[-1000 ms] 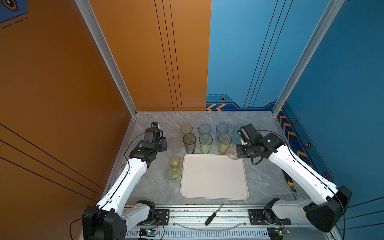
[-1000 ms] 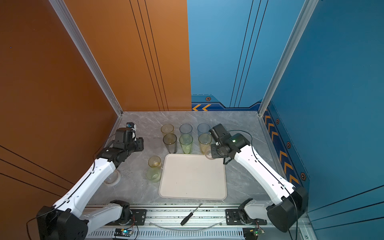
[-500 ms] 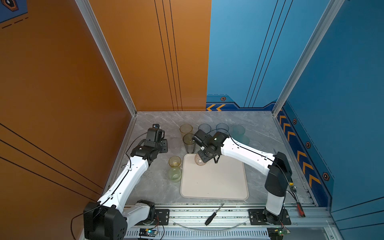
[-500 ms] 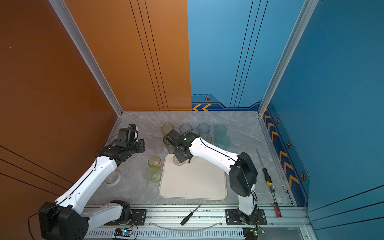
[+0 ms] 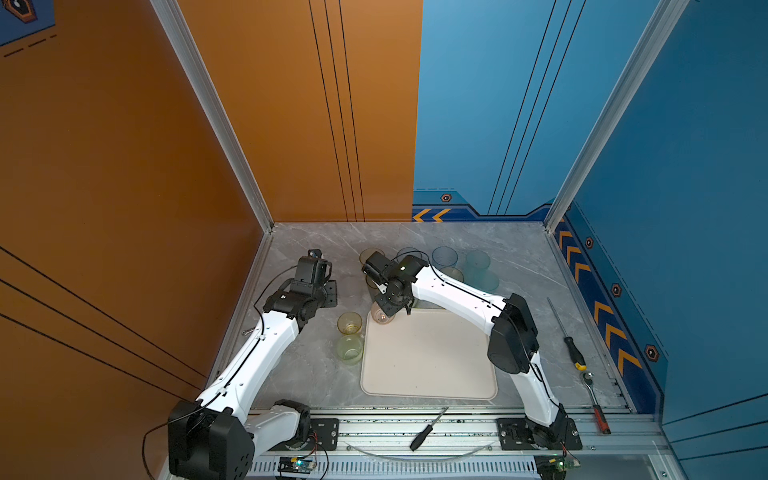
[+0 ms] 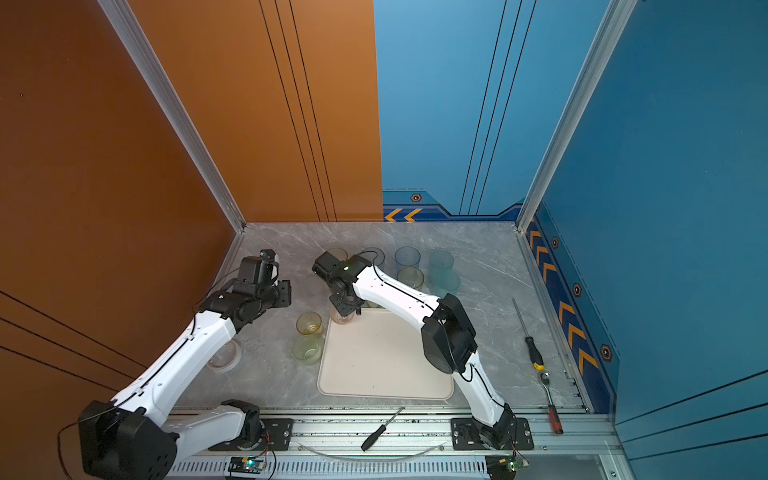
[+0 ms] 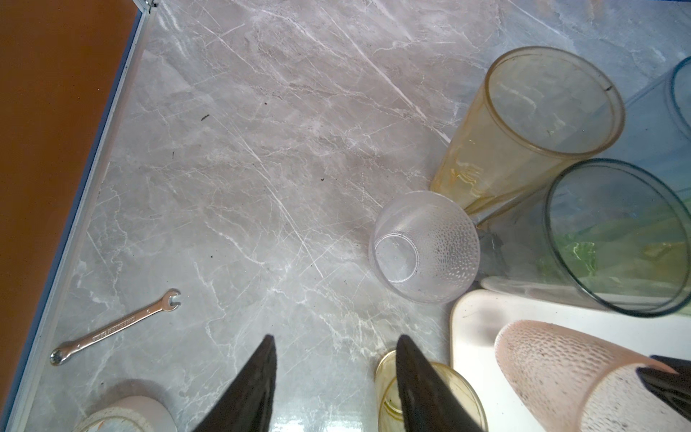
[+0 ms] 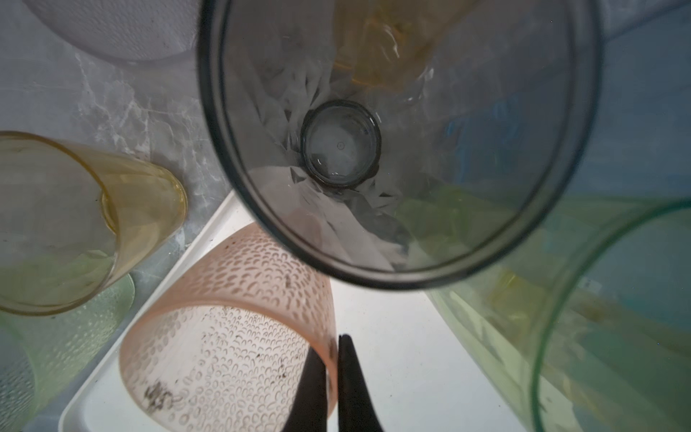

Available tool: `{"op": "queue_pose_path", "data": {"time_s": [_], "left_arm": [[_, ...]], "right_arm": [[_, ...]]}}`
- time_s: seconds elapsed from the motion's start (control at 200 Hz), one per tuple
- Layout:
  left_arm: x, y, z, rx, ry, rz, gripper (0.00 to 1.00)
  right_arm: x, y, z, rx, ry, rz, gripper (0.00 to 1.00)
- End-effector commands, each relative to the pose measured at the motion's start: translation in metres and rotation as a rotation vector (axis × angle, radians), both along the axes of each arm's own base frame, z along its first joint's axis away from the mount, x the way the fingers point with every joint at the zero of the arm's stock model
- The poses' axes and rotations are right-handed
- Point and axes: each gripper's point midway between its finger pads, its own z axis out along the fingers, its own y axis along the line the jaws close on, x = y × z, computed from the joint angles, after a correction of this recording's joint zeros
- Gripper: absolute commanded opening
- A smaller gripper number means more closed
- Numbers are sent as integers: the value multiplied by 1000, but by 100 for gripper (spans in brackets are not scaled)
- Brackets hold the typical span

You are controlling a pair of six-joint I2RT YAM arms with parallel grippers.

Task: Place the glasses into the tray
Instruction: 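Carry pink cup with right gripper onto tray's far edge and release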

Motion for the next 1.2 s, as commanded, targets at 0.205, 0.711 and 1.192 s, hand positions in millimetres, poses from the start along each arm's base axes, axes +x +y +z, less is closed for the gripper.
{"op": "queue_pose_path", "data": {"time_s": [0.205, 0.711, 1.192], "left_arm": [[1, -7, 6, -16, 18, -21, 53], [-1, -8, 3, -20, 37, -37, 54], [-8, -9, -1, -24, 64, -40, 51]], "right_arm": [[-5, 1, -11, -55, 65, 43, 0], [5, 3, -23, -52, 92, 32, 17], [9, 0, -4, -34, 57, 27, 33]]}}
